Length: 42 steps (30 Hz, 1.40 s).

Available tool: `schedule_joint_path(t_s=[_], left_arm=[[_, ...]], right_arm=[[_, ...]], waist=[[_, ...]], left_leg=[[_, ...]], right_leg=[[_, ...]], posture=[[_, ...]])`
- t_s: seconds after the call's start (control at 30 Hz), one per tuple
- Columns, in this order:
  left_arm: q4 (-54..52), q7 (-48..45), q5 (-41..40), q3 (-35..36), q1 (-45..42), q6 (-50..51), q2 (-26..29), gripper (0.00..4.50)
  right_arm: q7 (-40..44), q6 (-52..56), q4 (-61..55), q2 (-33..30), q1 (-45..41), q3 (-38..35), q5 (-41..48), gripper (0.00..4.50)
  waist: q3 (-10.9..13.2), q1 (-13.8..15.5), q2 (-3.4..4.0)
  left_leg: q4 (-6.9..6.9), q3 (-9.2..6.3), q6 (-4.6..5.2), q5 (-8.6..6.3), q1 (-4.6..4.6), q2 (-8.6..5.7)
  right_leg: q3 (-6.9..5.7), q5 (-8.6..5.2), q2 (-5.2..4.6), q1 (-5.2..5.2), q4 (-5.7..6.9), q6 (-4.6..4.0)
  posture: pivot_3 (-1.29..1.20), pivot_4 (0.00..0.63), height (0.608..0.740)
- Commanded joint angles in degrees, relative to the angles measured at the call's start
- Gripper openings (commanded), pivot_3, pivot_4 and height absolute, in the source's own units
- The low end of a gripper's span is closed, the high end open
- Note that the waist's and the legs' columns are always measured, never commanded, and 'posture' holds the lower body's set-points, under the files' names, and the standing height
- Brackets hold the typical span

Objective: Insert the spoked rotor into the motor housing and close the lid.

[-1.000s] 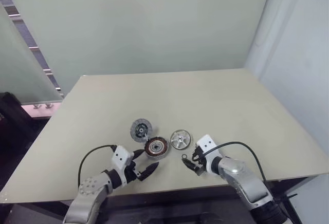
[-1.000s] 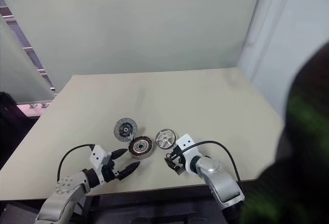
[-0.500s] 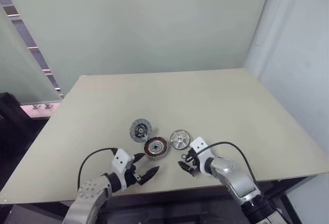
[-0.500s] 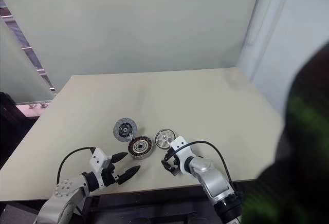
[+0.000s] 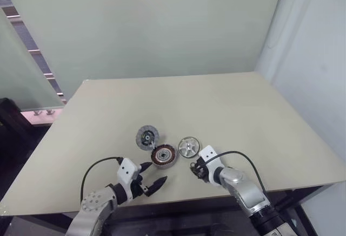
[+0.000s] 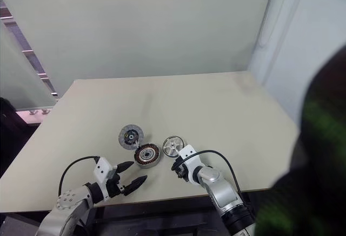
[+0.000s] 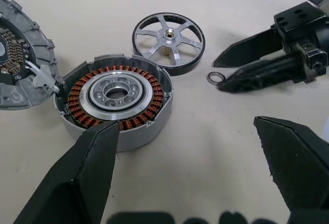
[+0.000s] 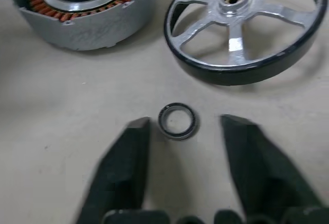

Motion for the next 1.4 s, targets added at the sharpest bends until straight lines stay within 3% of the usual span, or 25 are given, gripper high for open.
schedule_joint_path(t_s=[0.03,0.1,0.33,0.6,0.83,1.4], left_arm=[[-2.1,0.1,0.2,0.3,-0.6,-0.3,0.5,4.5],[-2.1,0.1,0.2,0.3,-0.6,-0.4,0.5,4.5],[-2.0,0.2,0.2,0.3,-0.7,-0.4,0.5,4.5],[-1.0,1.4,-1.8,2.8,-1.8,0.4,0.1,4.5],[0.2,2.3,-5.0,7.1,-2.0,2.2,-0.5,4.5],[0.5,1.1,-3.6,8.5,0.4,0.2,1.4,4.5]], right_arm=[[-0.1,-0.5,-0.4,1.0,-0.1,-0.1,0.0,1.22],[-0.1,-0.4,-0.7,1.0,0.1,-0.1,-0.1,0.8],[0.7,0.8,-3.8,-0.2,0.8,-0.6,0.1,0.8],[4.3,8.1,-14.9,-3.2,-1.1,-1.2,2.3,0.8],[5.3,13.3,-18.9,-1.3,-6.0,-0.7,4.4,0.8],[5.2,3.0,6.1,8.6,-20.4,4.3,0.7,0.8]], waist=[[0.0,0.0,0.0],[0.0,0.0,0.0],[0.0,0.0,0.0],[0.0,0.0,0.0],[0.0,0.0,0.0],[0.0,0.0,0.0]], left_leg=[[-0.01,0.0,0.0,0.0,0.0,0.0],[-0.02,0.0,0.0,0.0,0.0,0.0],[-0.02,0.0,0.0,0.0,0.0,-0.01],[0.0,-0.02,0.0,0.0,-0.02,-0.02],[-0.01,-0.03,0.0,0.0,-0.01,0.03],[-0.14,-0.09,-0.01,0.0,0.0,-0.01]], right_leg=[[0.0,0.0,0.0,0.0,0.0,0.0],[0.0,0.0,0.0,-0.01,0.0,0.0],[0.01,0.0,0.0,0.0,0.0,0.0],[0.0,0.0,-0.01,0.0,0.0,0.0],[-0.04,0.0,0.01,-0.04,0.01,0.01],[-0.04,0.03,0.01,-0.1,0.03,0.0]], posture=[[0.0,0.0,0.74],[0.0,0.0,0.74],[0.0,0.0,0.74],[0.0,0.0,0.74],[0.0,0.0,0.74],[0.0,0.0,0.74]])
